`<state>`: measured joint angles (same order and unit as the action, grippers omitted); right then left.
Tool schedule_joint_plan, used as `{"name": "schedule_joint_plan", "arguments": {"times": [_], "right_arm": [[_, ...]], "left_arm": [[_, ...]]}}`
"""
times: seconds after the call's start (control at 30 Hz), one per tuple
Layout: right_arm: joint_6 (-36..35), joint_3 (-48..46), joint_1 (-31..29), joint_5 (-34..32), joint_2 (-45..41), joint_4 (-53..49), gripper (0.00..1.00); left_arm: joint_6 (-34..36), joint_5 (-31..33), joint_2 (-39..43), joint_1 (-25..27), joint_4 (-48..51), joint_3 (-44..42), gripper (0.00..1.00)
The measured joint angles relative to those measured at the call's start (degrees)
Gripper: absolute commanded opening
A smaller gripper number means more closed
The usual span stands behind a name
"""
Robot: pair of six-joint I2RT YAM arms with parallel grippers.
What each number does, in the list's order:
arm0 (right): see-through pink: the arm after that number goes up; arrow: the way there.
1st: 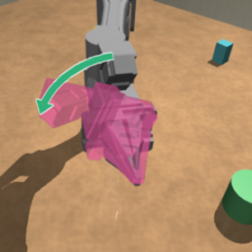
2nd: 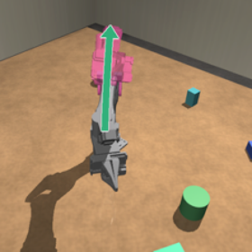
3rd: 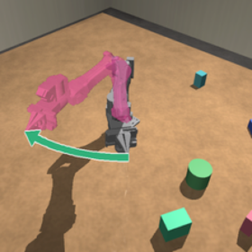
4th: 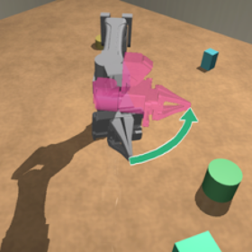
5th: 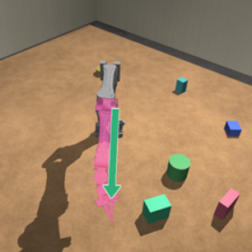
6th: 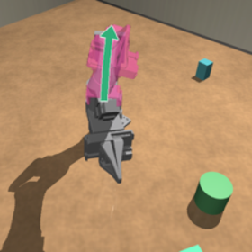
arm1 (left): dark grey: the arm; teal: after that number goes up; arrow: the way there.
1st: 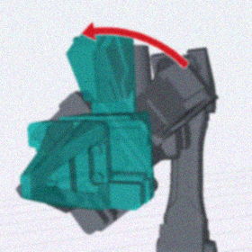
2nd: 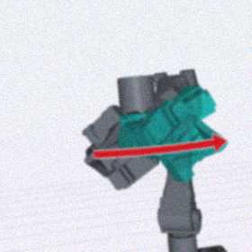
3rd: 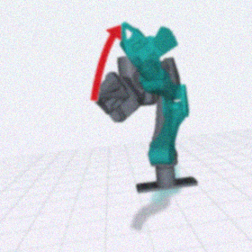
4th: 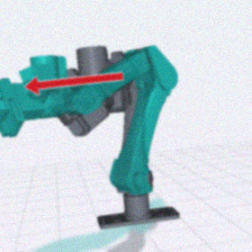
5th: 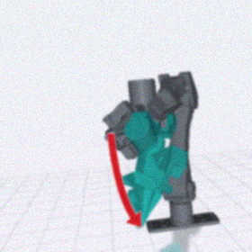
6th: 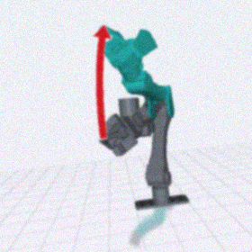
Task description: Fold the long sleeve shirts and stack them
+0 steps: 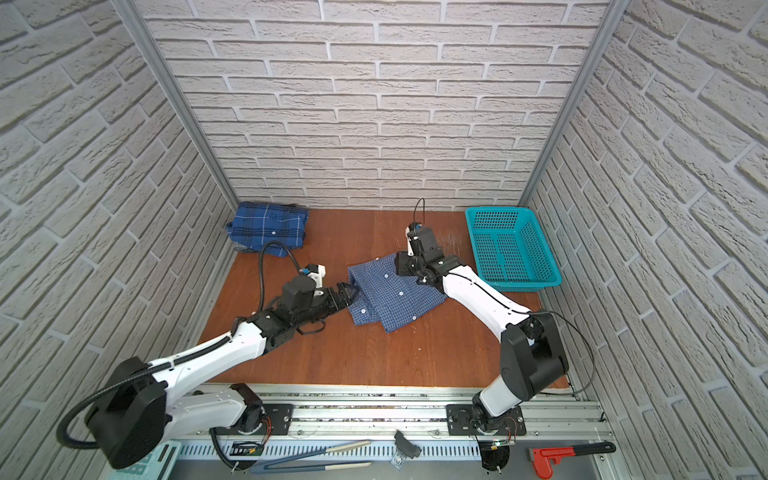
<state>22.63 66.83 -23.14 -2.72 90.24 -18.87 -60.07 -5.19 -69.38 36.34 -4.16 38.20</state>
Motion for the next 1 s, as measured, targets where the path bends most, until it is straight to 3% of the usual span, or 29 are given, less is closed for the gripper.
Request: {"name": "schedule_joint_plan", "arguments": {"times": [0.1,0.2,0.27,0.33,0.43,0.63,0.77,1.0], "right_arm": [[-0.4,-2.0,0.5,-0.9,5.8,0.3,0.53],[0.6,-6.7,-0.2,-0.7,10.5,1.4,0.53],[1.6,-10.4,-0.9,-1.0,9.9,3.6,0.53],[3.4,-12.9,-1.5,-1.0,7.1,4.6,0.54],[5.8,-16.4,-2.0,-1.1,4.2,4.3,0.54],[8.5,-16.2,-4.1,-1.4,-1.9,-0.1,0.54],[8.2,-12.6,-5.2,-1.5,-4.8,-0.7,0.54],[8.0,-11.3,-5.2,-2.8,-5.3,-1.4,0.54]], "left_arm": [[4.1,-0.1,-5.9,-3.4,5.0,6.2,0.98],[9.6,0.0,-11.6,-10.6,11.3,14.2,0.98],[14.0,2.0,-16.8,-16.3,17.0,23.6,0.99],[18.7,5.5,-24.7,-21.9,22.7,38.4,0.98],[24.3,9.2,-36.2,-27.3,24.0,58.3,0.98],[29.6,10.3,-54.4,-33.9,25.4,81.3,0.98],[31.0,10.5,-64.2,-36.6,26.1,89.2,0.98],[28.3,8.0,-71.8,-41.6,23.3,87.2,0.95]]}}
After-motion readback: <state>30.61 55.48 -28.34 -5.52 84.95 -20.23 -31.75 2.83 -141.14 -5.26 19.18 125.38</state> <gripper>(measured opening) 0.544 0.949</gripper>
